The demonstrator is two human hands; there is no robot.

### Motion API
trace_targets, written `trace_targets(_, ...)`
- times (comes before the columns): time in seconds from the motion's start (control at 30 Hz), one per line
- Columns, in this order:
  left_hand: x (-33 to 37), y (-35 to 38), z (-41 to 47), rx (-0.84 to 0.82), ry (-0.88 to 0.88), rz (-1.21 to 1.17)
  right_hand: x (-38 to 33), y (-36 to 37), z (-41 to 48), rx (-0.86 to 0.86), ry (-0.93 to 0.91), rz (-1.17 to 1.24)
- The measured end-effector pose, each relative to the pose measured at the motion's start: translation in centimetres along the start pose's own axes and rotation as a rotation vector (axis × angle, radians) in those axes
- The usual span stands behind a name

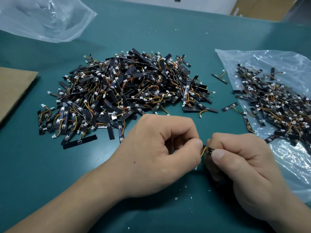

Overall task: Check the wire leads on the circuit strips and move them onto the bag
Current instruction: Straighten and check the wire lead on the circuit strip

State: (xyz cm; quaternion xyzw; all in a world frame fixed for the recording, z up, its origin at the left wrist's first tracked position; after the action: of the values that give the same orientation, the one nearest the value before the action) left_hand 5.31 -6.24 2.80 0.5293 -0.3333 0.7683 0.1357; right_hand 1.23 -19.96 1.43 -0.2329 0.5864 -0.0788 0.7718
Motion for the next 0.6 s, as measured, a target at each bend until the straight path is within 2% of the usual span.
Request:
trace_targets(0.17,-0.2,-0.1,0.0,0.019,0.015,-0.005,0.0,0.0,0.2,-0.027,0.014,0.028)
trace_targets(0.27,0.1,-1.1,-0.3,0.148,0.046,-0.024,-0.2,-0.1,0.0,0.016,0.025,0.05)
trace_targets(0.33,0.7,-2.4,-0.7,0.332,0.091,0.114,0.4,-1.7,-0.1,0.253,0.043,0.176)
trace_targets(0.4,1.2,-3.5,-1.2,0.507,0.095,0.376,1.8,-3.8,-0.4,0.536,0.106,0.293)
trace_targets(0.43,1.0,-3.9,-1.3,0.566,0.042,0.474,2.4,-4.4,-0.4,0.614,0.144,0.318)
trace_targets(0.5,0.0,-4.1,-1.2,0.568,-0.132,0.568,3.0,-4.5,-0.2,0.611,0.175,0.308)
trace_targets(0.6,-2.4,-3.0,-0.6,0.372,-0.386,0.734,2.7,-3.2,-0.3,0.476,0.18,0.207)
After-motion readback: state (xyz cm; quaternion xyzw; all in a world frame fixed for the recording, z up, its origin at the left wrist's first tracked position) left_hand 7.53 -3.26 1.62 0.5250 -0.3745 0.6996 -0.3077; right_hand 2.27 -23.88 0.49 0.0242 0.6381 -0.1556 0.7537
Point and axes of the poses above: each hand's wrist, its own z-axis towards the middle knuckle, its own y-axis out of the palm, x = y × z, the point moved 7 cm from there along z, towards the middle knuckle, and after that the axes turned 6 degrees about -x, right-handed, at the moved point
